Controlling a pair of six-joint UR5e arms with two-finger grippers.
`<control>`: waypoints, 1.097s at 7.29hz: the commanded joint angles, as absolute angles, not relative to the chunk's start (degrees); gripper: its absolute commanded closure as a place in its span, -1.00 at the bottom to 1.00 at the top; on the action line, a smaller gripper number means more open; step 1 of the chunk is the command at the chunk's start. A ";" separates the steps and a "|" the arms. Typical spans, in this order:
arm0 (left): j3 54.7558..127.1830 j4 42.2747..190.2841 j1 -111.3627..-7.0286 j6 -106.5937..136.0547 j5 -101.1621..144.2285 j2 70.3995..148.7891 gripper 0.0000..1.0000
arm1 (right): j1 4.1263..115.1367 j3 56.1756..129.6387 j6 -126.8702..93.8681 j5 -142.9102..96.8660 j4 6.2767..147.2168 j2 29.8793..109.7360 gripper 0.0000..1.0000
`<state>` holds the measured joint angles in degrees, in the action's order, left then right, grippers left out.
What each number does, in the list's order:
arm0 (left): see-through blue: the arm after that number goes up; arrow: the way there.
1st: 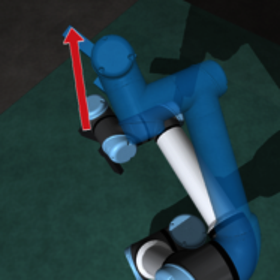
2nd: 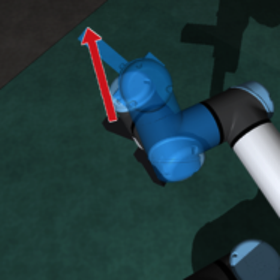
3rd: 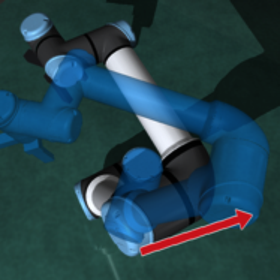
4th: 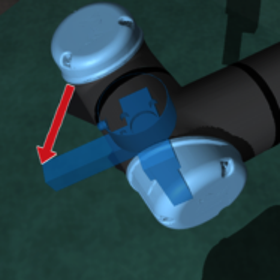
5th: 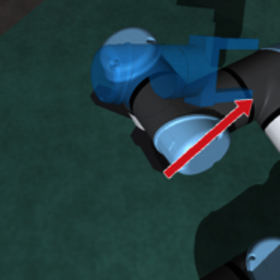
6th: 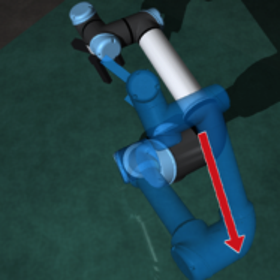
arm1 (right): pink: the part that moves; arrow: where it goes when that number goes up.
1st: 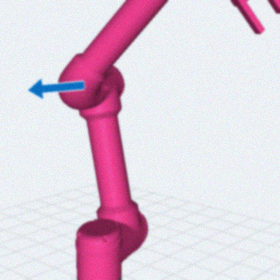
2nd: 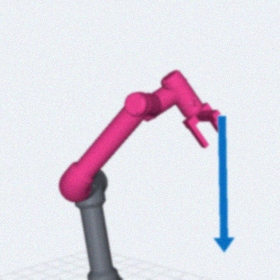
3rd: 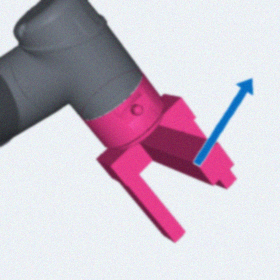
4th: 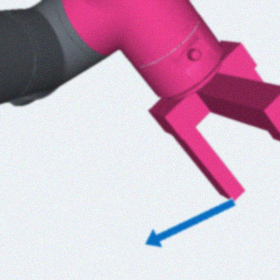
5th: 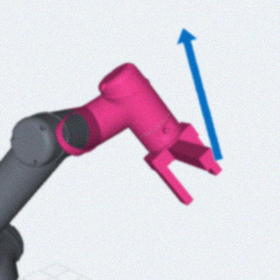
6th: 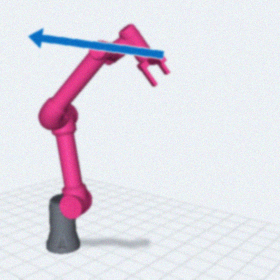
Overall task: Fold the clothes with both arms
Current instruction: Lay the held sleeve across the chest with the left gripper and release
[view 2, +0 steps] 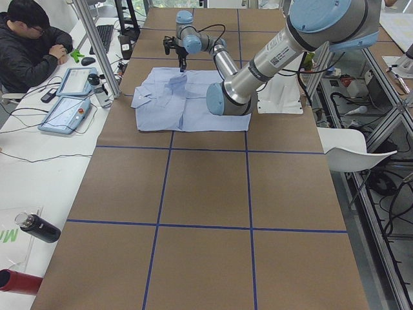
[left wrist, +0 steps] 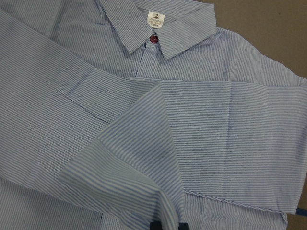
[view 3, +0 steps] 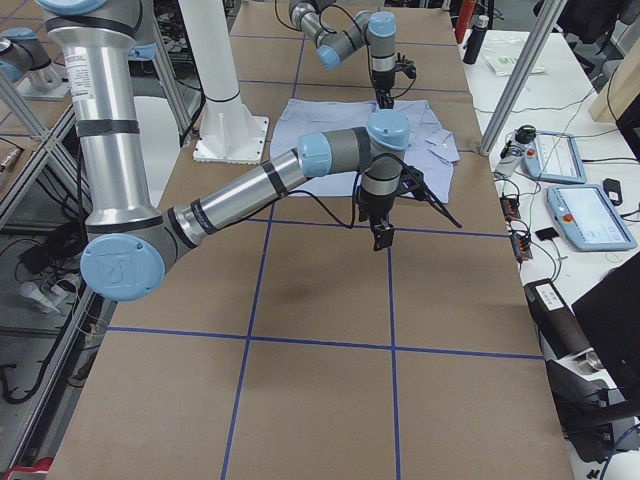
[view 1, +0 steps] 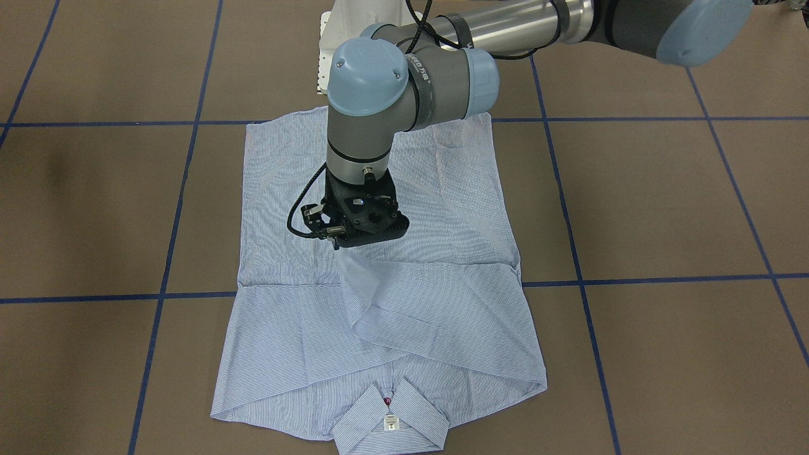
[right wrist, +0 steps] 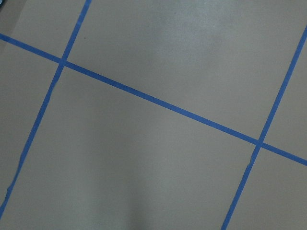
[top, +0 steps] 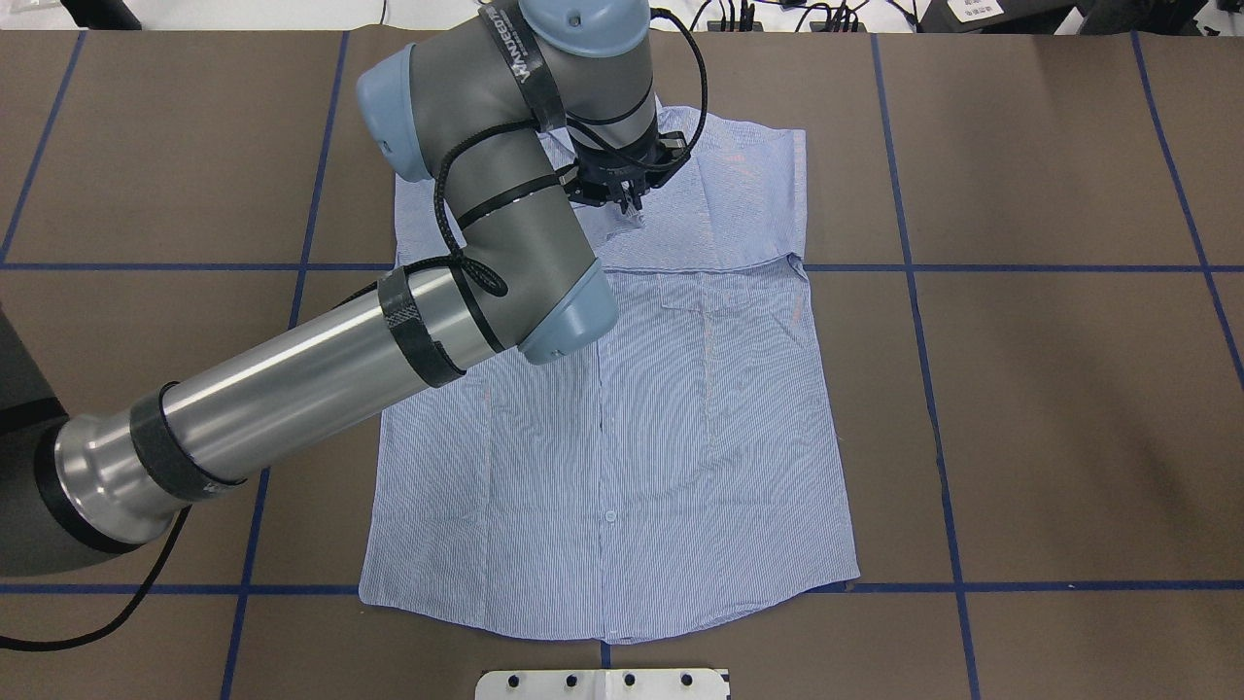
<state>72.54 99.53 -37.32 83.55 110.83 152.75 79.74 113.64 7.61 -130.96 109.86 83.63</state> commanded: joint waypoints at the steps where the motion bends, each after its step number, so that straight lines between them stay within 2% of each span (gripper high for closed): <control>1: 68.57 109.57 -35.34 88.32 110.83 155.11 -1.00 | 79.72 113.64 7.65 -130.96 109.86 83.67 -1.00; 4: 69.95 109.25 -35.42 85.54 111.00 153.12 -1.00 | 79.63 113.64 6.77 -131.65 109.86 83.41 -1.00; 5: 74.22 106.99 -35.42 82.30 111.09 149.80 -1.00 | 79.28 113.90 3.90 -132.53 109.34 82.97 -1.00; 6: 82.10 101.05 -35.42 78.09 111.09 145.42 -1.00 | 77.28 113.82 -1.53 -132.63 104.20 83.58 -1.00; 8: 105.18 98.00 -35.25 71.57 111.09 127.89 -1.00 | 67.73 115.82 -25.27 -132.02 89.12 85.24 -1.00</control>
<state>91.42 99.89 -35.33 75.45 111.13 138.56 73.60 114.48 -10.85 -132.45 98.65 84.04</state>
